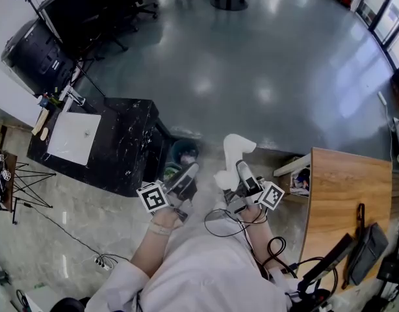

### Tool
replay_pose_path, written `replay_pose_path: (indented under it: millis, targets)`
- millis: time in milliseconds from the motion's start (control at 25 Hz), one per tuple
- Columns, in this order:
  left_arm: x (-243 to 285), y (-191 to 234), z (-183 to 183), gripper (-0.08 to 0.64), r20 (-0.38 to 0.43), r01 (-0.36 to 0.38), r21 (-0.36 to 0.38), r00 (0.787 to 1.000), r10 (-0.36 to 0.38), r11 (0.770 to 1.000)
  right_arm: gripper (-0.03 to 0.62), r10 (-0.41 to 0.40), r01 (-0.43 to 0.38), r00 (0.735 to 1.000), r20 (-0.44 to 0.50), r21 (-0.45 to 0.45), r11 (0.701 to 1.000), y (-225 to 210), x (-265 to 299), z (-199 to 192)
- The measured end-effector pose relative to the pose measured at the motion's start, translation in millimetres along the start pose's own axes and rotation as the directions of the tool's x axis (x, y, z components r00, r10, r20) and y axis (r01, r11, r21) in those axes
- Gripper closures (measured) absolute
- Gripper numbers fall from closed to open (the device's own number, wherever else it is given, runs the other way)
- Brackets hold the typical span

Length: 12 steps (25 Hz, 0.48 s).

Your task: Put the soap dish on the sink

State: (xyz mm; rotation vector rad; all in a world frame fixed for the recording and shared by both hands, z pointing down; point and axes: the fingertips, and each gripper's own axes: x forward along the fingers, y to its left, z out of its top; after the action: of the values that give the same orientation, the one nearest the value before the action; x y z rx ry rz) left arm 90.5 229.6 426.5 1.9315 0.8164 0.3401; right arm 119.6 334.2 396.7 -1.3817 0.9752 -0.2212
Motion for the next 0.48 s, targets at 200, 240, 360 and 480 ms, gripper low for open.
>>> replay_pose_path:
  millis: [200,240,360,480]
  targets:
    - [39,16,3,0.552,0.032,-0.036,-0.058,0.999,0.038,0.998,0.141,0.005,-0.004,0.999,-0.037,0.02,1.0,-13,13,42]
    - [45,16,5,0.552,0.034,-0.043,-0.037,0.998,0.044,0.998,0.141,0.007,-0.006,0.999,-0.043,0.027,1.0,-14,14,47]
    - [56,19,1,0.552,0.054,-0.053,-0.066,0.997,0.056,0.996,0.141,0.015,-0.012,0.998,-0.062,0.044,0.999,-17,17,60]
    - [64,14,4,0.552,0.058,-0.058,-0.021,0.997,0.059,0.998,0.14,0.019,-0.014,0.997,-0.072,0.062,0.998,-22,18,65]
